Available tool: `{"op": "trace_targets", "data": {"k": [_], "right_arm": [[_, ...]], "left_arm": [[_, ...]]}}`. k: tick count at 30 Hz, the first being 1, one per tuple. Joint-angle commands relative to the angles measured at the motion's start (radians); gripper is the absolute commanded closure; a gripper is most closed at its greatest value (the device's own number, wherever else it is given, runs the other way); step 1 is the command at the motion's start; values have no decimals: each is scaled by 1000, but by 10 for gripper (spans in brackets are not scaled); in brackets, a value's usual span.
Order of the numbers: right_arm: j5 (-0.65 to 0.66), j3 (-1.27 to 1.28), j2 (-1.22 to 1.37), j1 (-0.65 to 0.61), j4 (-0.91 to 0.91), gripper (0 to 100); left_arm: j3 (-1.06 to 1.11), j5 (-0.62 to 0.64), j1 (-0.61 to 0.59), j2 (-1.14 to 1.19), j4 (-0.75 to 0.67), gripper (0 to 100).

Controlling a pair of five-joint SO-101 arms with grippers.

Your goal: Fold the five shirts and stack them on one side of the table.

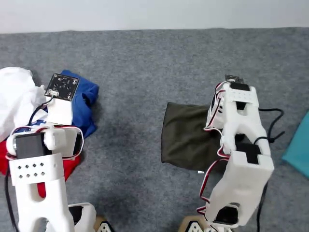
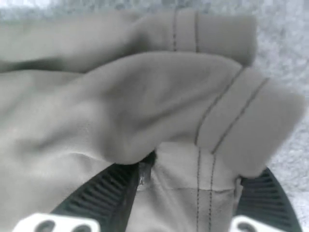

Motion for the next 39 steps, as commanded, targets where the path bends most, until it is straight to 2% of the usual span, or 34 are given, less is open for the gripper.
{"op": "trace_targets", "data": {"k": [1,4,10,22,30,39], "right_arm": [[-5,-130,97,-27,67,680],[-3,-216,159,-24,116,753],[0,-285,208,-22,145,994],[18,-293,82,25,130,988],[264,-425,84,27,84,988],[601,-721,278,4,35,987]], "left_arm": [[-7,0,-2,-15,-12,996],[-7,0,0,-15,-17,996],[-7,0,0,-14,-18,996],[-8,0,0,-17,-15,996],[-8,5,0,-15,-12,996],[-8,5,0,-15,-11,996]]}}
